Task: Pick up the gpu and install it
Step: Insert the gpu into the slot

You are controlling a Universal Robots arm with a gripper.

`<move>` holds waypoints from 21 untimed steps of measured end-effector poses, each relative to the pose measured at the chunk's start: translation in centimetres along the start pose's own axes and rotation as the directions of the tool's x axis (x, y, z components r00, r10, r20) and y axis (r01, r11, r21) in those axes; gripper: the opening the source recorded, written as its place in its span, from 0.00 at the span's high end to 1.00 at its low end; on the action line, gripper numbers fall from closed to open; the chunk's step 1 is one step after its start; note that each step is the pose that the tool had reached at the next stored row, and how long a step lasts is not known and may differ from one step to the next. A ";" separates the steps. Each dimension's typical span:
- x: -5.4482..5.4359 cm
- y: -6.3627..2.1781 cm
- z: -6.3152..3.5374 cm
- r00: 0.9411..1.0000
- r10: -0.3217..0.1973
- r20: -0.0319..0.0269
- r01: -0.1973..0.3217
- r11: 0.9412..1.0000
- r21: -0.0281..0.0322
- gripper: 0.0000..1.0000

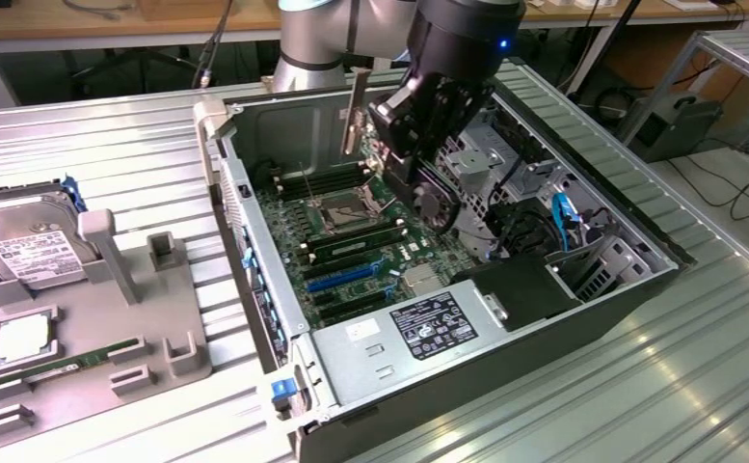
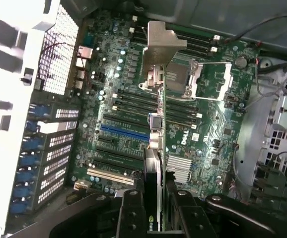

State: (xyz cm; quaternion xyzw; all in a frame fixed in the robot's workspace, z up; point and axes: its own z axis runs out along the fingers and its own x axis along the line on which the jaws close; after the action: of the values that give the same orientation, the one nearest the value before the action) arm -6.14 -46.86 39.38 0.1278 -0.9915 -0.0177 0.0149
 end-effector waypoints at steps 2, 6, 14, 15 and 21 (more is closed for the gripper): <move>0.0 0.00 0.05 0.999 -0.047 -0.001 0.047 0.999 0.001 0.74; 0.0 0.00 0.16 0.991 -0.133 -0.004 0.133 0.991 0.003 0.74; 0.0 -0.02 0.47 0.942 -0.335 -0.013 0.335 0.942 0.007 0.74; 0.0 -0.02 0.51 0.928 -0.372 -0.014 0.372 0.928 0.007 0.74; 0.0 -0.03 0.64 0.868 -0.495 -0.021 0.496 0.868 0.008 0.74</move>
State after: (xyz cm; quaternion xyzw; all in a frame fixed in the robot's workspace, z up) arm -6.14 -46.87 38.74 0.3780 -0.9255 -0.0134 0.0178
